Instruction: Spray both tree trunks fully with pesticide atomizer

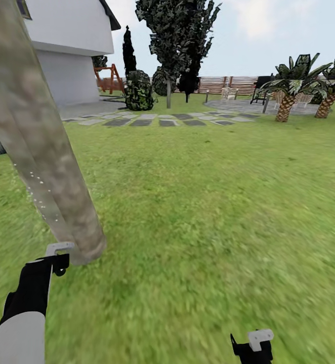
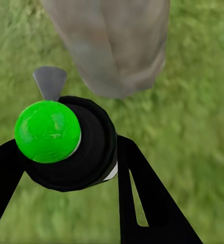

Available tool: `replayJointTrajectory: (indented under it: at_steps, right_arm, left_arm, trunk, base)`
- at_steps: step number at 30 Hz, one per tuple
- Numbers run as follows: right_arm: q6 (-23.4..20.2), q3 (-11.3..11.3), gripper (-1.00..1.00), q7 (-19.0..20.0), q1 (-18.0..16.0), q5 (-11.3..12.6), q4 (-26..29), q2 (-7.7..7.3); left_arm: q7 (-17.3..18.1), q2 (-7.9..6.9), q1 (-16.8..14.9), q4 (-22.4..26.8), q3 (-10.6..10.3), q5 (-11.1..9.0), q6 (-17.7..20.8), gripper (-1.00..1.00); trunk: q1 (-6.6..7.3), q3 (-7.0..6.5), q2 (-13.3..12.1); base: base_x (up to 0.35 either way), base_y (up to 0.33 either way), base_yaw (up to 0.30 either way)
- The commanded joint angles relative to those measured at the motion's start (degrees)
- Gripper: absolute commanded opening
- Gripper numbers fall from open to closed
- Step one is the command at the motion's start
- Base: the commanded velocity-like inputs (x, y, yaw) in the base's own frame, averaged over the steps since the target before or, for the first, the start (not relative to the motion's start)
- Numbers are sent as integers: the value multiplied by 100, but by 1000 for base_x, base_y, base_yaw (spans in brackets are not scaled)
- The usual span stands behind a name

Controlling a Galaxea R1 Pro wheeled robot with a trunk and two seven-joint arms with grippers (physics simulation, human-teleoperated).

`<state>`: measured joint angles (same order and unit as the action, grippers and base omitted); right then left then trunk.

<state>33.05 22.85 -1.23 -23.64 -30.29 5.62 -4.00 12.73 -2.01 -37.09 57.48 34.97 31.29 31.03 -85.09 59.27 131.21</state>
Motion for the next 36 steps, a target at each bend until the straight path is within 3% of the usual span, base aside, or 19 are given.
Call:
replayJointTrajectory:
  at_steps: [1, 19, 36]
  right_arm:
    - [0, 0, 100, 0, 0, -1, 0, 0]
    - [0, 0, 100, 0, 0, -3, 0, 4]
    - [1, 0, 100, 0, 0, -3, -2, 2]
  left_arm:
    - [2, 0, 0, 0, 1, 0, 0, -100]
    - [0, -9, 0, 0, 10, 9, 0, -100]
    - [-6, -9, 0, 0, 10, 9, 0, -100]
  trunk:
    - [0, 0, 0]
    - [0, 0, 0]
    - [0, 0, 0]
  base:
    - [174, -234, 267]
    - [190, -230, 275]
    - [118, -252, 41]
